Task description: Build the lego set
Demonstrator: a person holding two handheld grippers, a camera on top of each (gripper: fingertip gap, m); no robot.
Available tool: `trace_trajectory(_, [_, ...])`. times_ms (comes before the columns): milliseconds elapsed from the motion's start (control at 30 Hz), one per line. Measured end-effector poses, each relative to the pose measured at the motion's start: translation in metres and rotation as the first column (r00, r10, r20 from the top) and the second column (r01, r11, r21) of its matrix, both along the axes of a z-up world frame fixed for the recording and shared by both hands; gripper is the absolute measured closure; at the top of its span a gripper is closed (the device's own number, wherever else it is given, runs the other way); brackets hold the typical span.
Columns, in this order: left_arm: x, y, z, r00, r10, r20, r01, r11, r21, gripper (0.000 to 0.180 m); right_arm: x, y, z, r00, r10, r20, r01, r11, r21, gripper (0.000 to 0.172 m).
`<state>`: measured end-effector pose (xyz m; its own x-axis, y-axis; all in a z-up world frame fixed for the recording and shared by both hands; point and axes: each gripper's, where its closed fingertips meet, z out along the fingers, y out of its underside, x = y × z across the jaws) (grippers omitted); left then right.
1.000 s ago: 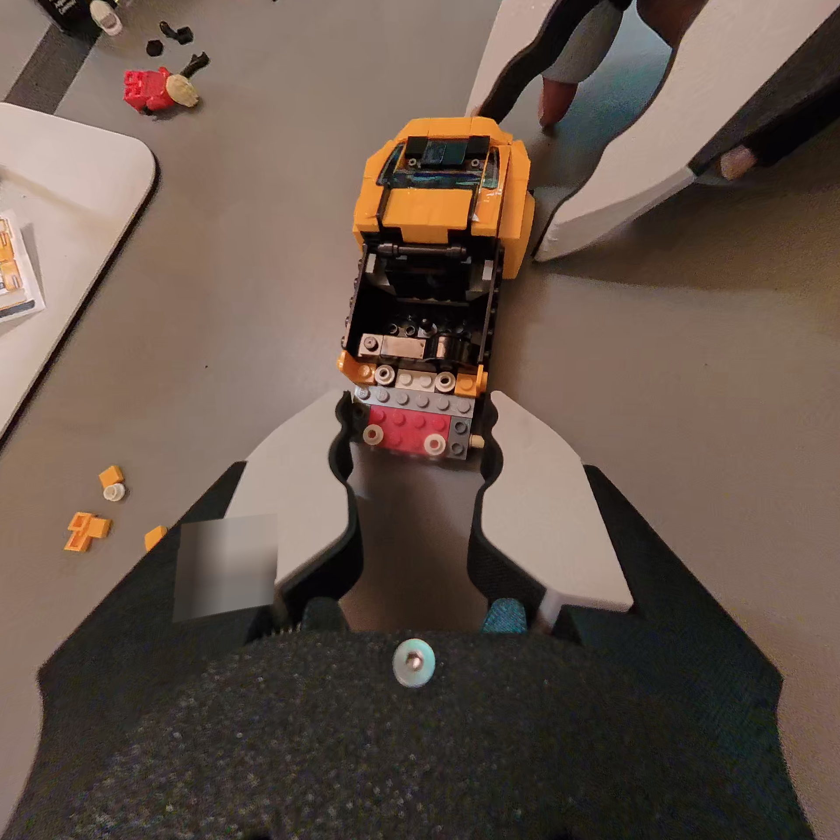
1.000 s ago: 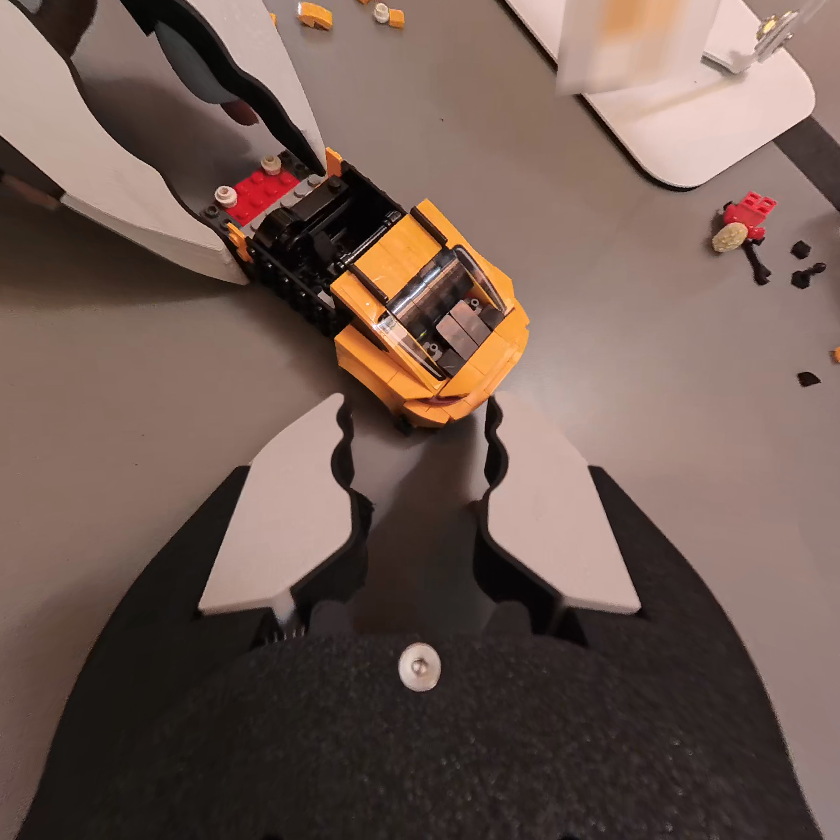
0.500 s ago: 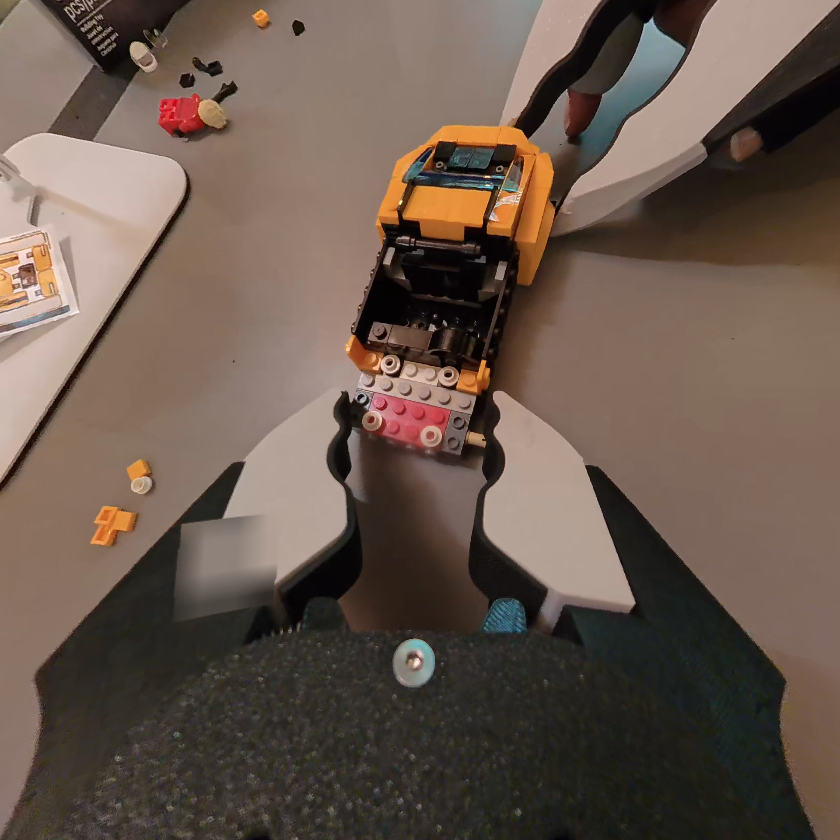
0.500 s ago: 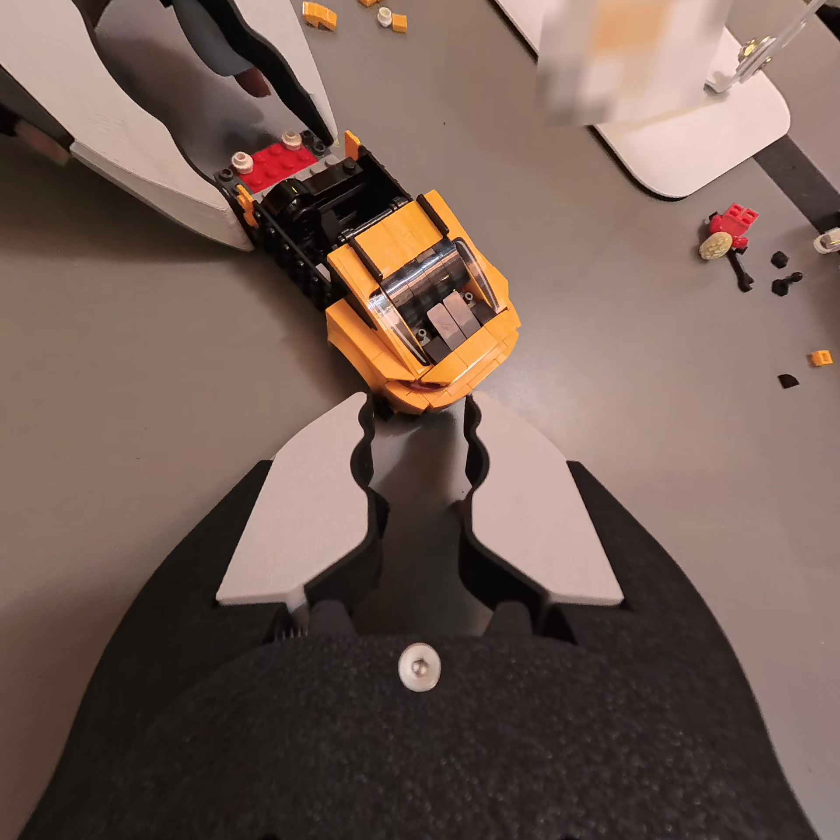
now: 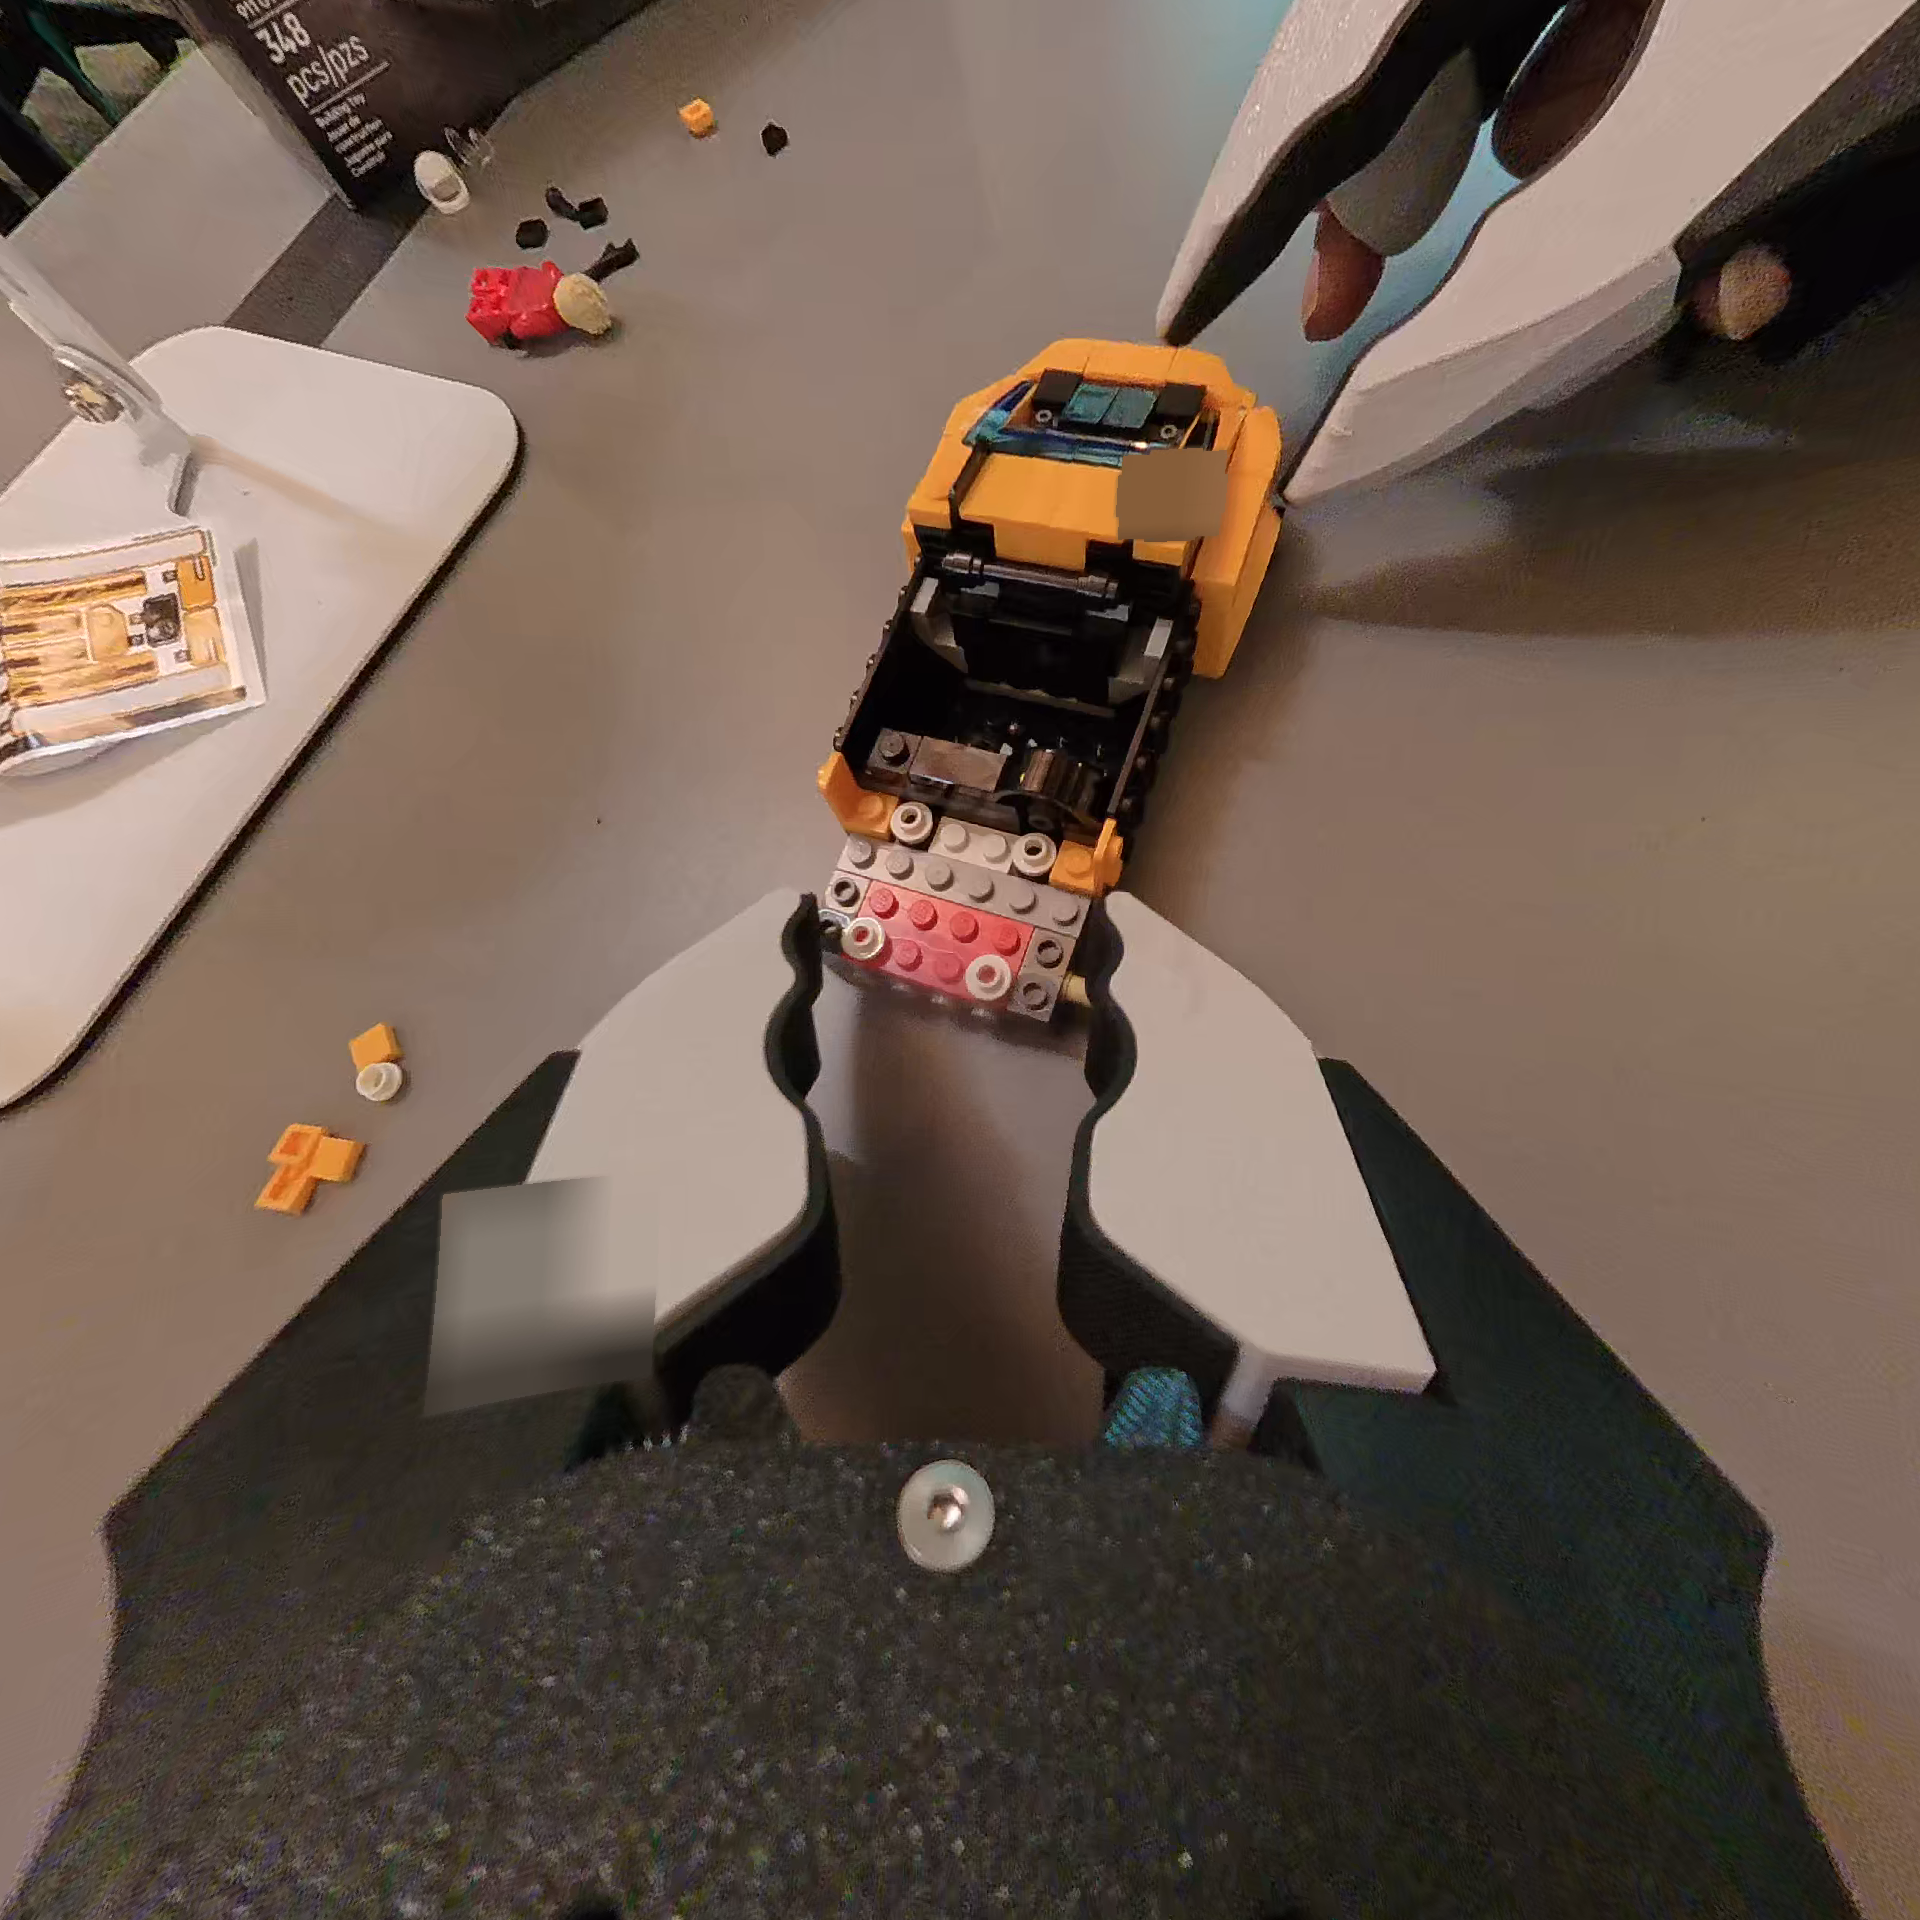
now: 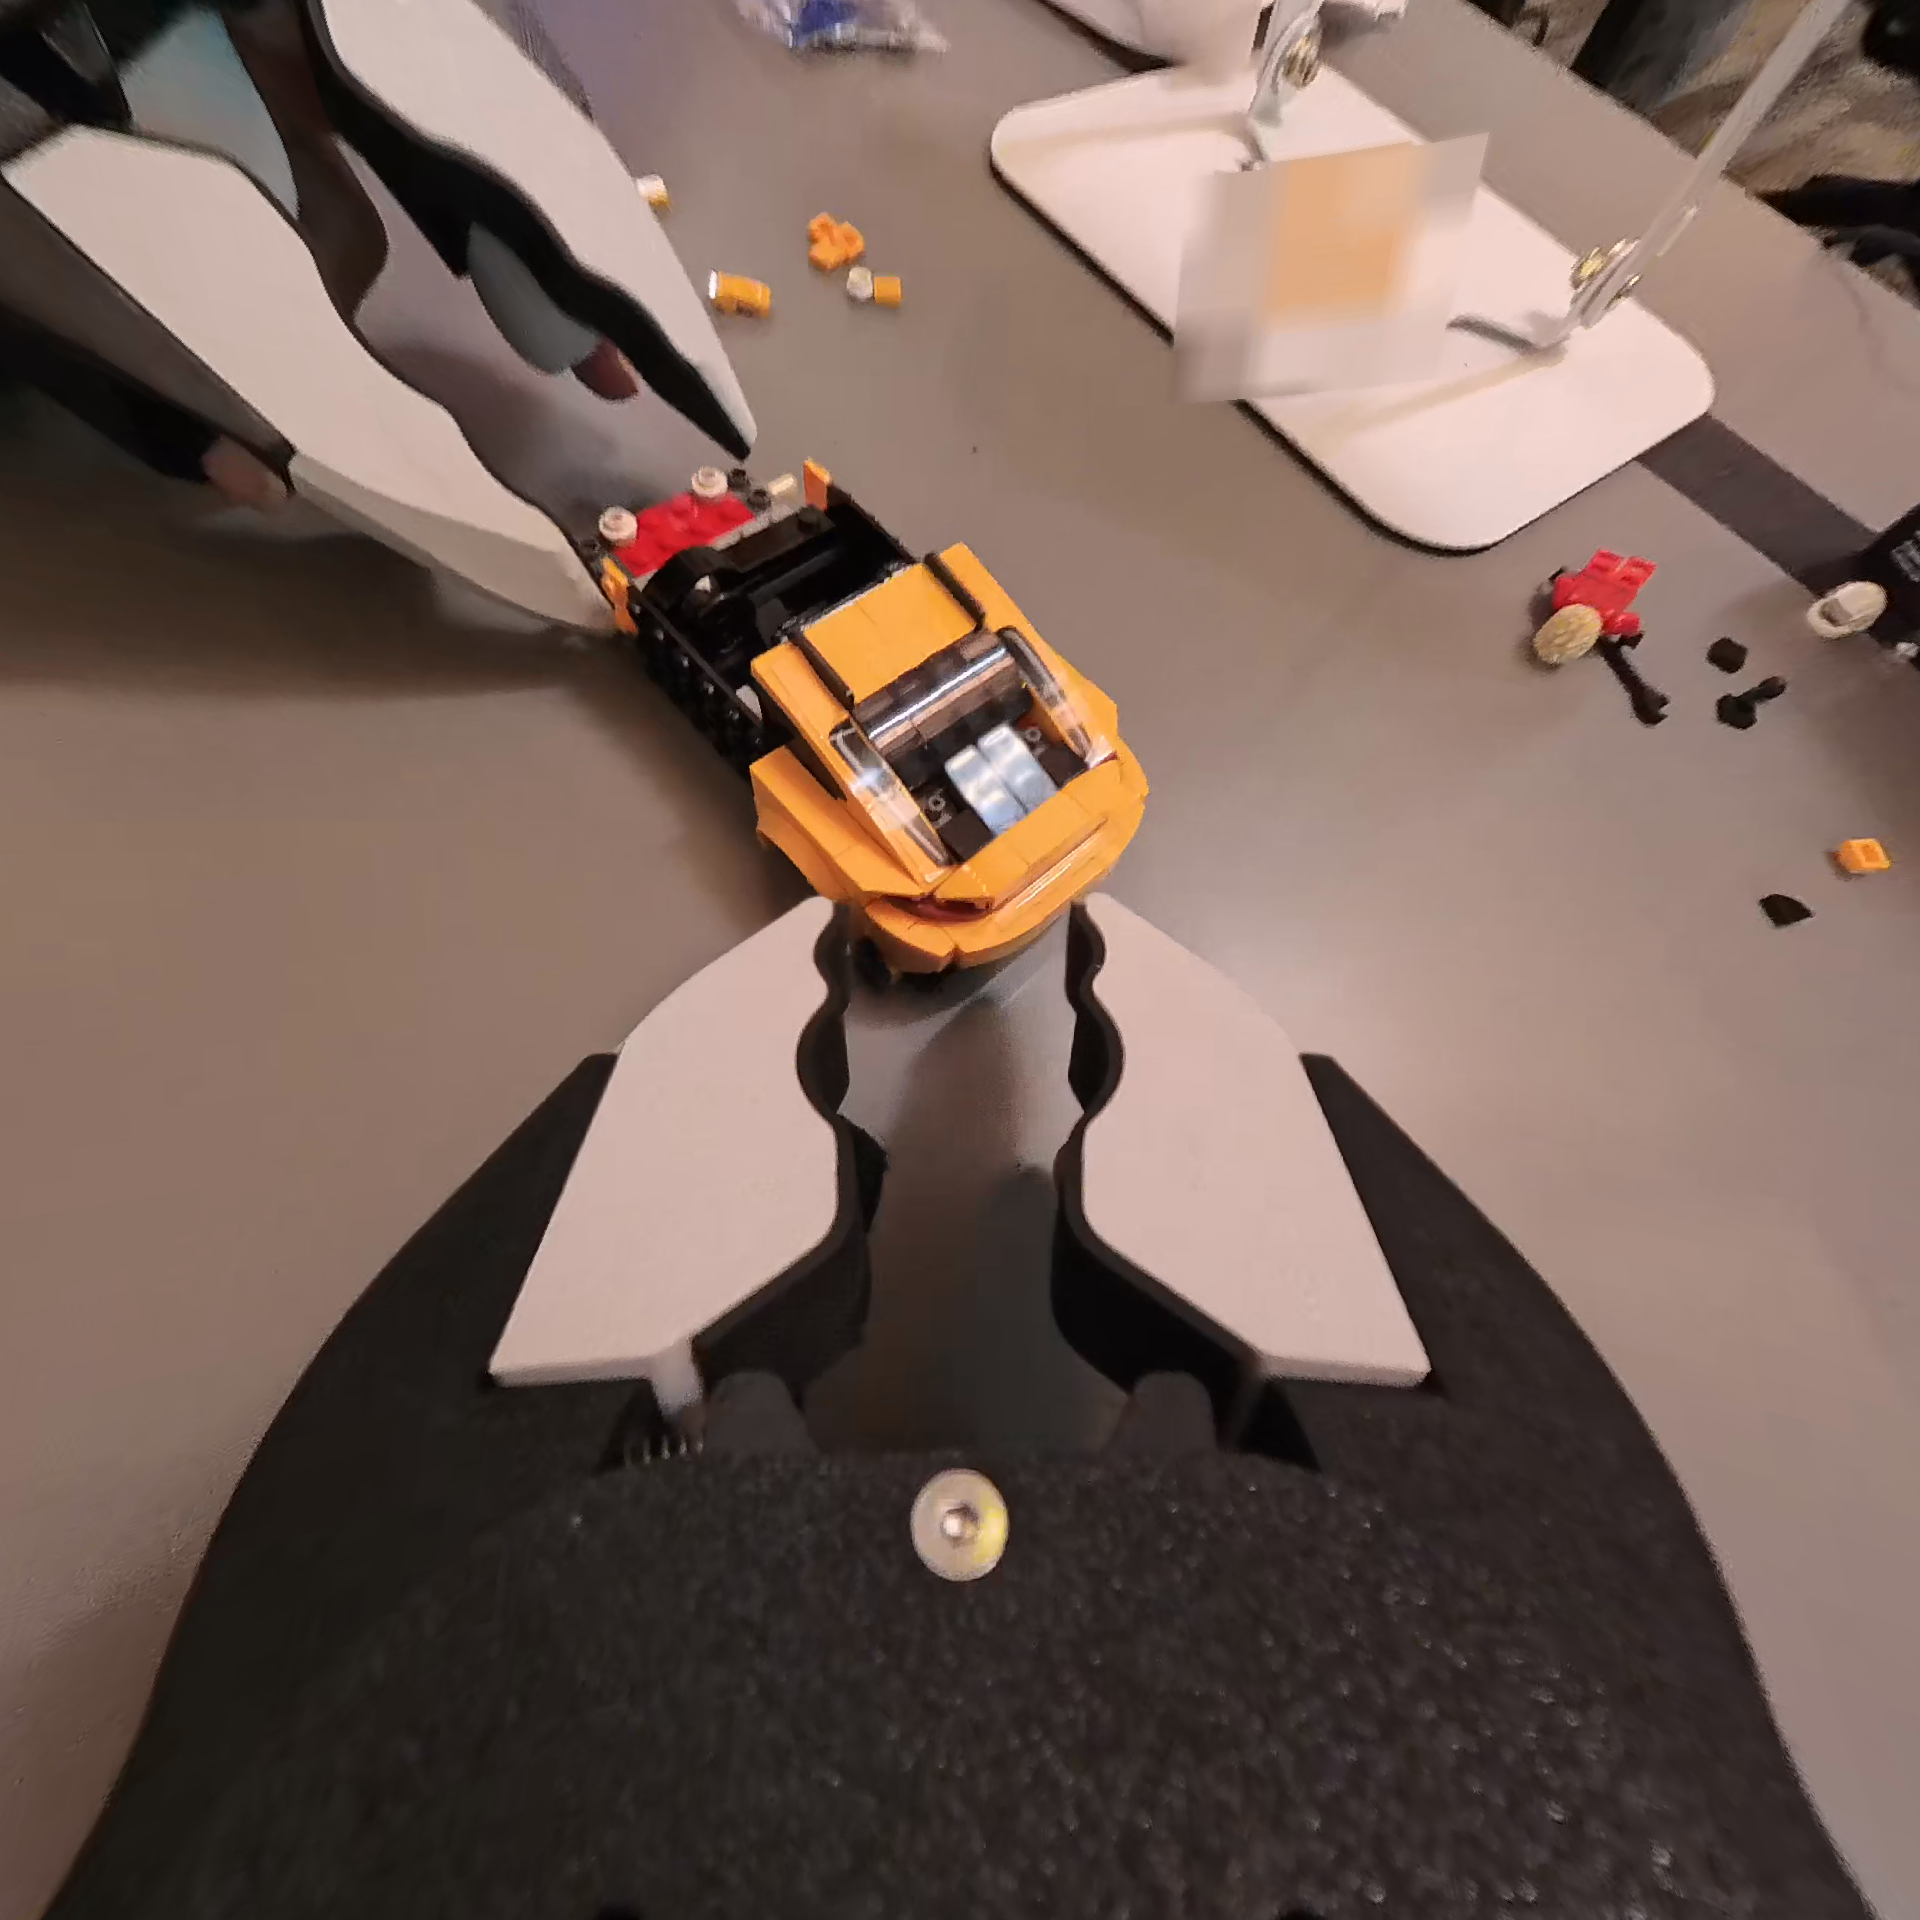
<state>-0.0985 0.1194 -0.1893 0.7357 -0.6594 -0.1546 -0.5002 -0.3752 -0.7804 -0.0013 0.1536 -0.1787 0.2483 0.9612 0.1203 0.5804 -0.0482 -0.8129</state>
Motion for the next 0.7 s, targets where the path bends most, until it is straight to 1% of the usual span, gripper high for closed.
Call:
trace_trajectory(167, [0.000, 0.001, 0.000, 1.000, 0.013, -0.012, -0.013, 1.000, 0.001, 0.134, -0.001, 0.002, 0.013, 0.997, 0.009, -0.073, -0.006, 0.999, 0.038, 0.133])
trace_trajectory(333, [0.000, 0.002, 0.000, 1.000, 0.019, -0.002, -0.019, 1.000, 0.003, 0.137, -0.001, 0.002, 0.015, 0.997, 0.019, -0.074, -0.014, 0.998, 0.065, 0.133])
trace_trajectory(433, [-0.001, 0.002, 0.006, 1.000, 0.024, 0.005, -0.024, 0.999, 0.021, 0.137, -0.002, 0.002, 0.014, 0.997, 0.027, -0.069, -0.022, 0.997, 0.080, 0.134])
trace_trajectory(533, [0.000, 0.002, 0.014, 0.999, 0.030, 0.044, -0.032, 0.999, 0.040, 0.138, -0.002, 0.003, 0.016, 0.997, 0.024, -0.078, -0.017, 0.995, 0.097, 0.134])
trace_trajectory(700, [-0.001, 0.005, 0.031, 0.989, 0.049, 0.142, -0.060, 0.995, 0.075, 0.139, -0.001, 0.008, 0.032, 0.986, 0.007, -0.168, 0.013, 0.993, 0.119, 0.136])
